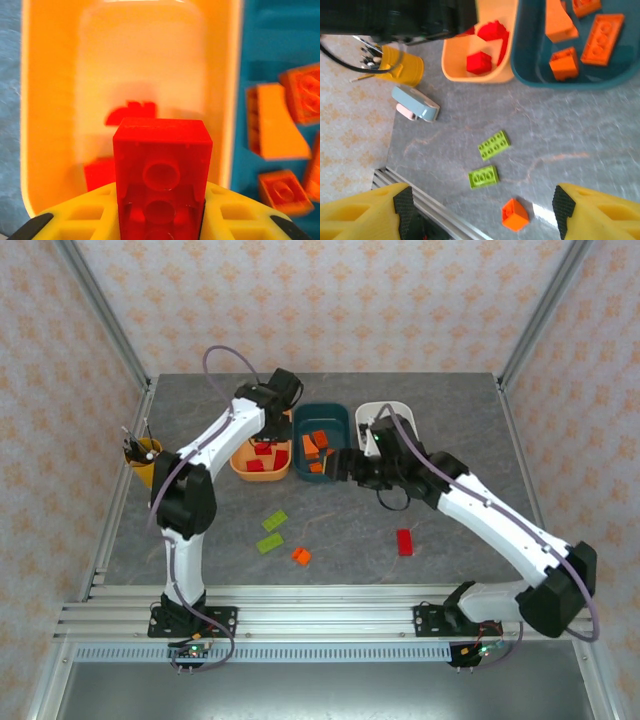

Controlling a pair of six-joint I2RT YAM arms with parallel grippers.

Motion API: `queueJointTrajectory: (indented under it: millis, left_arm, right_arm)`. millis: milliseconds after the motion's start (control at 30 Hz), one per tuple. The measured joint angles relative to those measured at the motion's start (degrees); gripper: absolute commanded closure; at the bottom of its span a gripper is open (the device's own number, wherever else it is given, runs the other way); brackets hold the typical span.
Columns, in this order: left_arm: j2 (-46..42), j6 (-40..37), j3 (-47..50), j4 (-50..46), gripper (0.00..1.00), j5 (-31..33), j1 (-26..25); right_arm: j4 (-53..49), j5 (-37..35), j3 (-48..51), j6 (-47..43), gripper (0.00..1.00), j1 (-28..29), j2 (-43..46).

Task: Sort the legos into containers by color

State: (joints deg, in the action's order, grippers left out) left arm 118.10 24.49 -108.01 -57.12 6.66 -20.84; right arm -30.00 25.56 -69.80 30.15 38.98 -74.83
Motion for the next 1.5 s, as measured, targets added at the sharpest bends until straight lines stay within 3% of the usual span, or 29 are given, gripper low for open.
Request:
queueJointTrajectory:
  millis: [267, 600, 767, 1233, 1400, 1500]
  left_arm:
    - [15.0, 2.3, -15.5, -6.2, 0.68, 8.0, 4.7]
    - [22.2, 2.5, -21.6, -8.7, 0.64, 11.0, 6.5]
    - [23.2, 2.7, -21.7, -10.5, 0.57, 11.0, 6.5]
    - [20.7, 3.8, -19.1, -11.5, 0.31, 10.1, 6.2]
    - [10.8, 4.4, -17.0, -11.0, 0.26, 8.8, 5.0]
    - [0.6, 5.8, -12.5, -9.4, 0.23, 7.7, 3.3]
  right_arm:
    - [4.6, 0.4, -4.6, -0.2, 0.24, 0.0, -7.3]
    - [5.6, 1.4, -4.9, 0.2, 0.24, 0.0, -8.9]
    - [5.5, 1.5, -4.9, 0.2, 0.24, 0.0, -8.9]
    - [-2.6, -0.2, -6.7, -4.5, 0.24, 0.4, -10.2]
    - [-7.4, -3.8, -6.5, -9.4, 0.24, 4.5, -10.2]
    - [-9.2, -5.7, -5.1, -11.7, 0.24, 9.1, -10.2]
